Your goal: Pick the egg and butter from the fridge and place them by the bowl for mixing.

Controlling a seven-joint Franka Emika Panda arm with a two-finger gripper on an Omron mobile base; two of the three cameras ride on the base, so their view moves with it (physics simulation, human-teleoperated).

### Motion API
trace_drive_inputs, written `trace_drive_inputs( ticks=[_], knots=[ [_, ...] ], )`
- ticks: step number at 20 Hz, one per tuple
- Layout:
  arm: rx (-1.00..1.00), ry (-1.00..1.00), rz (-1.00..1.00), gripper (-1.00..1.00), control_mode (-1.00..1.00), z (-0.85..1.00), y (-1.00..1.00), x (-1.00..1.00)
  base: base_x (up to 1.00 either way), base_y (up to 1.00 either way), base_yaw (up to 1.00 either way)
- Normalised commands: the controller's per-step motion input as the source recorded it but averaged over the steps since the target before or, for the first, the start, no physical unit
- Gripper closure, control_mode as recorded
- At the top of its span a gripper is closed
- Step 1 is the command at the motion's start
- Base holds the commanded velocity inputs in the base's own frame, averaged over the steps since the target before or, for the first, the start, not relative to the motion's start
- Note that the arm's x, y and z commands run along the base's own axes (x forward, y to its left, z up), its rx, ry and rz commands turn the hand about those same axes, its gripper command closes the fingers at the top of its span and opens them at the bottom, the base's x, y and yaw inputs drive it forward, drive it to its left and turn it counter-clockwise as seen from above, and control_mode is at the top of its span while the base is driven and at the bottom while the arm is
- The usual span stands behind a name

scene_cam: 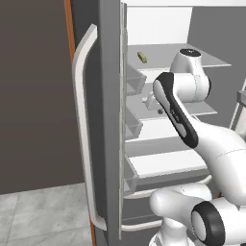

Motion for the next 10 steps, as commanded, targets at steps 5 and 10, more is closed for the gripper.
trace_drive_inputs(
  ticks=[5,10],
  knots=[
    [0.0,0.01,0.01,-1.0,-1.0,-0.06,-0.18,0.0,0.0,0.0,0.0],
    [-0.02,-0.21,-0.02,-1.0,-1.0,0.0,-0.14,-0.02,0.0,0.0,0.0]
  ],
)
